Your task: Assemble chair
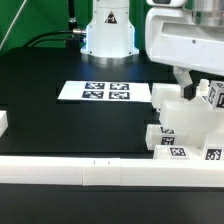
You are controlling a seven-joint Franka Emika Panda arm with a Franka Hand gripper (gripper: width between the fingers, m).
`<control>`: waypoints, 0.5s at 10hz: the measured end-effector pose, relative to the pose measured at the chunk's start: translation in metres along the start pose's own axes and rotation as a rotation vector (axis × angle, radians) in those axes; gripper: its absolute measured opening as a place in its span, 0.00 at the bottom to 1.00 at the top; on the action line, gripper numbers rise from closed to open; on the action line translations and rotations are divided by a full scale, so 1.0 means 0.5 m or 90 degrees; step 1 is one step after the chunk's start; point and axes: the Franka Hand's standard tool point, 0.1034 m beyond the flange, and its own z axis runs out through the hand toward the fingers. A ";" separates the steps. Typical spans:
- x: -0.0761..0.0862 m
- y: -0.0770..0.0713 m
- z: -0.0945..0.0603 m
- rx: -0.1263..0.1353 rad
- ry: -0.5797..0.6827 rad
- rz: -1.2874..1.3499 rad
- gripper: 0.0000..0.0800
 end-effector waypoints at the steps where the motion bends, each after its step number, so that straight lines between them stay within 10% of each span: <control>1: 0.004 0.004 0.001 0.000 0.000 -0.045 0.81; 5: 0.002 -0.005 -0.008 -0.004 0.002 -0.244 0.81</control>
Offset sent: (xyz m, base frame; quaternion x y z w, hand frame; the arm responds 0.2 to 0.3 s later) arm 0.0066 0.0113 0.0097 0.0031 -0.0254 -0.1720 0.9848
